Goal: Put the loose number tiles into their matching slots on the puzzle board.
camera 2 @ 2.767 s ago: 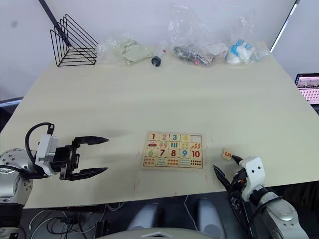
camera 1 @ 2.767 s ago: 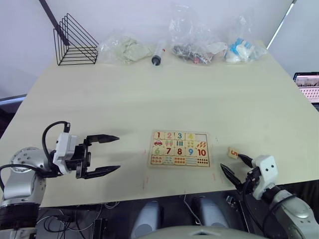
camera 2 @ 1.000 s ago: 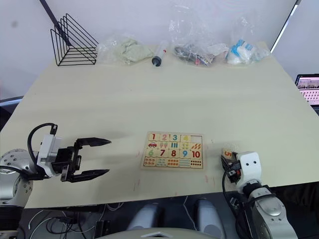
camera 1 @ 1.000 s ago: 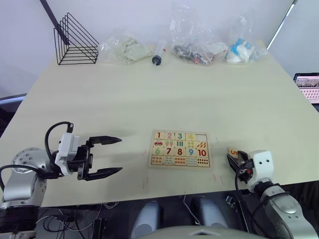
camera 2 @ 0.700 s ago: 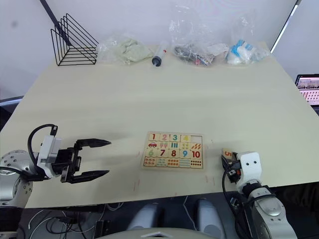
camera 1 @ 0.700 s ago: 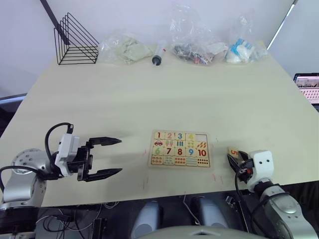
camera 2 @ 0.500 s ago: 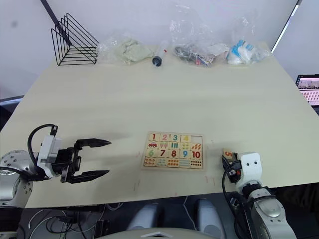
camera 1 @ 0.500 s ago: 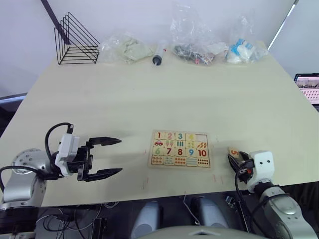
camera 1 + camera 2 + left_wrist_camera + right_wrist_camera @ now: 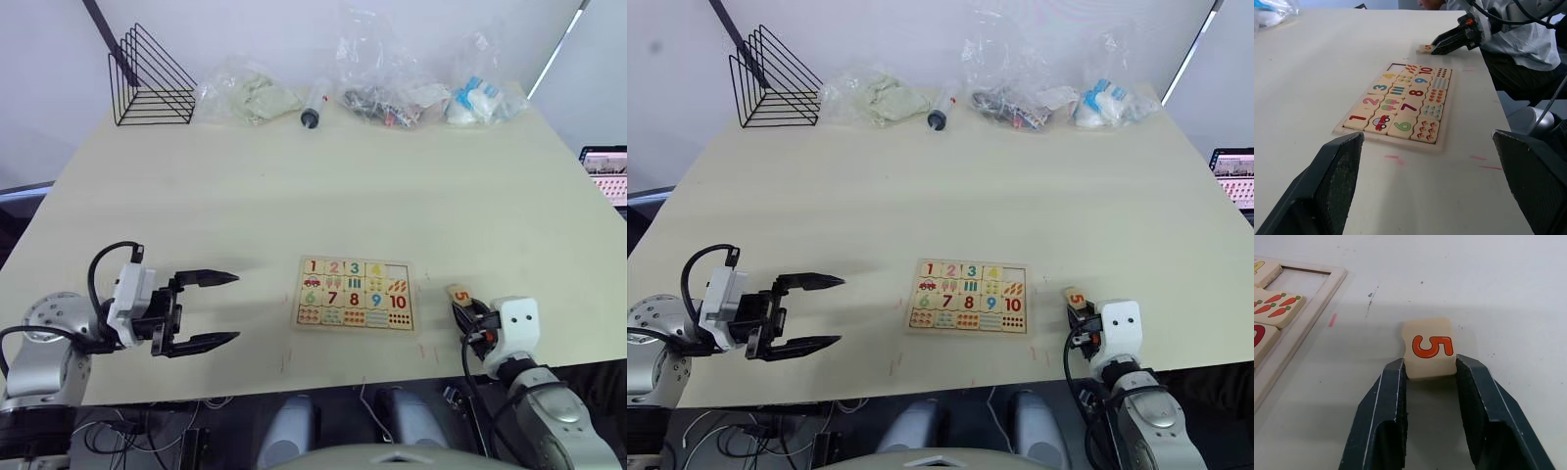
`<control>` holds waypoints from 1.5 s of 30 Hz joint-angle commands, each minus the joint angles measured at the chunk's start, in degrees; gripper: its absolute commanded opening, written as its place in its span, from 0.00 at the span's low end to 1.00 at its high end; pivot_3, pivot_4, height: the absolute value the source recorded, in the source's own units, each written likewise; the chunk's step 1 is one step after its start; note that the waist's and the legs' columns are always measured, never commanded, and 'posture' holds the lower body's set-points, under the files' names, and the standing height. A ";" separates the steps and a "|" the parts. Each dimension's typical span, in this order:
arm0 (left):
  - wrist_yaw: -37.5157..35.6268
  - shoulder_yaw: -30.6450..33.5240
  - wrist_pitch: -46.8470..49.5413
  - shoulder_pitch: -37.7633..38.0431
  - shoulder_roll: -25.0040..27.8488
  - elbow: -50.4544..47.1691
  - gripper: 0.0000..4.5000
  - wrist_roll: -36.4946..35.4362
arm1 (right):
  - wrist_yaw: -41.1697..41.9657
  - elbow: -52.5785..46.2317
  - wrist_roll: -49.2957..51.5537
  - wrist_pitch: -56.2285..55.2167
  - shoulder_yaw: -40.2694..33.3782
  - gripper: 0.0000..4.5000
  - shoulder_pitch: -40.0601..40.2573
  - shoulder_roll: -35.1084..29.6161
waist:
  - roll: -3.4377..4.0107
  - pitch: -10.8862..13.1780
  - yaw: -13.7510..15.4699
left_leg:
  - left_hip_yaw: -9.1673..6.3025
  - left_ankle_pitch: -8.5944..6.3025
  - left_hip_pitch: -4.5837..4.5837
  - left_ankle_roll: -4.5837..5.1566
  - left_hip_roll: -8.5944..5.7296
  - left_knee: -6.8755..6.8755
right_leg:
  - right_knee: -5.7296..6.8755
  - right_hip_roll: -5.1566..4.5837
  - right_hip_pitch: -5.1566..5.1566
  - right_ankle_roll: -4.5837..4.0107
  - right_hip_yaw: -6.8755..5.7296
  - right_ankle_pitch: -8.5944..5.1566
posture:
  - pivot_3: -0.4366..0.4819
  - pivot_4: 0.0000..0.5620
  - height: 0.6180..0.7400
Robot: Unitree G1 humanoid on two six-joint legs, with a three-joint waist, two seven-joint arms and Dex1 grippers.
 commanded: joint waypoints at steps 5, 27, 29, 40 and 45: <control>-1.36 1.45 -1.46 -0.05 0.26 0.30 1.00 -0.54 | -0.88 2.68 -1.18 0.92 -2.06 0.19 0.57 -0.81 | 0.00 0.00 -0.02 | 0.00 0.00 0.00 0.00 0.00 0.00 | 0.00 0.00 0.01 0.00 0.00 0.00 | 0.48 0.27 1.00; -1.86 0.50 -2.40 -1.60 -0.04 1.36 1.00 -0.62 | 32.18 5.63 8.60 -2.68 -4.06 0.19 -13.05 -28.01 | 0.25 0.17 -0.25 | 0.31 0.00 0.02 0.02 -0.03 0.08 | -0.03 -0.05 0.05 0.09 0.20 0.05 | 0.48 0.27 1.00; -2.00 0.43 -2.54 -1.88 -0.16 1.54 1.00 -0.62 | 34.60 5.80 9.66 0.57 -3.09 0.19 -17.09 -31.24 | 0.22 0.15 -0.25 | 0.32 0.00 0.03 0.02 -0.02 0.07 | -0.03 -0.04 0.06 0.10 0.17 0.06 | 0.48 0.27 1.00; -1.78 0.93 -3.38 -1.55 -0.80 1.70 1.00 -0.77 | 40.64 6.01 8.85 11.59 6.43 0.19 -35.98 -38.59 | 0.21 0.16 -0.05 | 0.11 -0.01 -0.11 0.01 0.00 0.02 | -0.43 -0.06 0.07 0.24 -0.06 0.16 | 0.48 0.27 1.00; -1.61 1.52 -3.63 -0.79 -0.90 1.15 1.00 -1.16 | 43.11 8.24 7.18 18.98 13.78 0.19 -47.92 -39.16 | 0.29 0.21 -0.27 | 0.12 0.04 -0.35 -0.08 -0.05 0.03 | -0.51 -0.18 -0.09 0.27 -0.05 0.19 | 0.48 0.27 1.00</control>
